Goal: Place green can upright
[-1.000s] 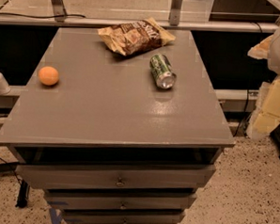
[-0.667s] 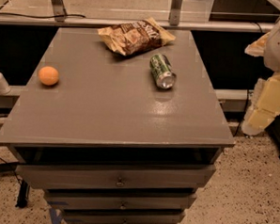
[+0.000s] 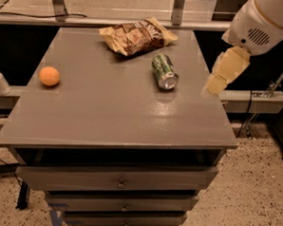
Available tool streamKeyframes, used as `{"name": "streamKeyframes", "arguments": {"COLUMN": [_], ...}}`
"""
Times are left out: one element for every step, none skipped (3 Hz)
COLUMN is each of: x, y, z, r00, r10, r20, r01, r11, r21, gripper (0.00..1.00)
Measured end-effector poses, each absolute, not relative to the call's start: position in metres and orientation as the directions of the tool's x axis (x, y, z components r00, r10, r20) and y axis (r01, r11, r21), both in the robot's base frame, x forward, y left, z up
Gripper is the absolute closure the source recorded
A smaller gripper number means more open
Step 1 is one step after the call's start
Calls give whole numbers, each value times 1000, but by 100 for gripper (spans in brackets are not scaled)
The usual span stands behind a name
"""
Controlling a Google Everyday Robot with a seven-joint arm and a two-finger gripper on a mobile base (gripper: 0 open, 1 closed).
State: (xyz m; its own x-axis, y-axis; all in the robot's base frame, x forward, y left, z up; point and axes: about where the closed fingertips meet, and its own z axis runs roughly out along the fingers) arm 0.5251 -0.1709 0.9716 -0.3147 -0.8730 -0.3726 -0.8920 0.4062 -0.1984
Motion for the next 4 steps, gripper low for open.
{"name": "streamKeyframes", "arguments": {"x": [573, 602, 609, 608], "y": [-148, -127, -123, -123], "z": [965, 965, 968, 968], "r00": [-450, -557, -605, -606], "r10": [-740, -582, -510, -512], "r20": [-501, -593, -612, -609], "r01": [-825, -733, -679, -681], "r11": [559, 680, 731, 730], "r21": [-85, 20, 63, 63], "gripper": [0, 0, 0, 0]}}
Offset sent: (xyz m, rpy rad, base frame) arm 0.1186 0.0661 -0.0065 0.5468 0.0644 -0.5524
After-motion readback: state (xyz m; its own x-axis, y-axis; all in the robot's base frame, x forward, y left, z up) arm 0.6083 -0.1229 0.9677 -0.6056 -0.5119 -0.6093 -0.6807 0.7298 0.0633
